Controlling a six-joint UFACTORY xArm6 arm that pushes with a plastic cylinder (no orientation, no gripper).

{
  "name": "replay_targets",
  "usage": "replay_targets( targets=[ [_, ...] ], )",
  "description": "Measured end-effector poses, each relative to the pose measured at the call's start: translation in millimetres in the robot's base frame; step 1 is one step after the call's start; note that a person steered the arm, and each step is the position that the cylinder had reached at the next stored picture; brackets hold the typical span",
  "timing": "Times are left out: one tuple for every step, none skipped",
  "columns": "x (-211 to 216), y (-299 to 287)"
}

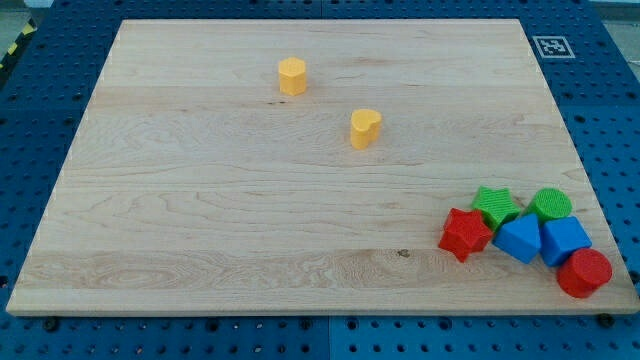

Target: Push the red circle closer to the red star

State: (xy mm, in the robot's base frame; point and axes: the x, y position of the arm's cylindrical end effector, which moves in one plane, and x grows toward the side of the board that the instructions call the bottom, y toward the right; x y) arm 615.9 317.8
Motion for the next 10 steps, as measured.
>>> replay_targets(
  targets=[
    [2.1,-16.9],
    [1.8,-25.4],
    [1.9,-40.4],
    [-0.4,-54.3],
    [-9.2,-60.9],
    [-17.7,-70.0],
    [-18.0,-80.6],
    [-17.9,-88.4],
    [-17.9,-98.7],
    [-12.8,-97.4]
  ],
)
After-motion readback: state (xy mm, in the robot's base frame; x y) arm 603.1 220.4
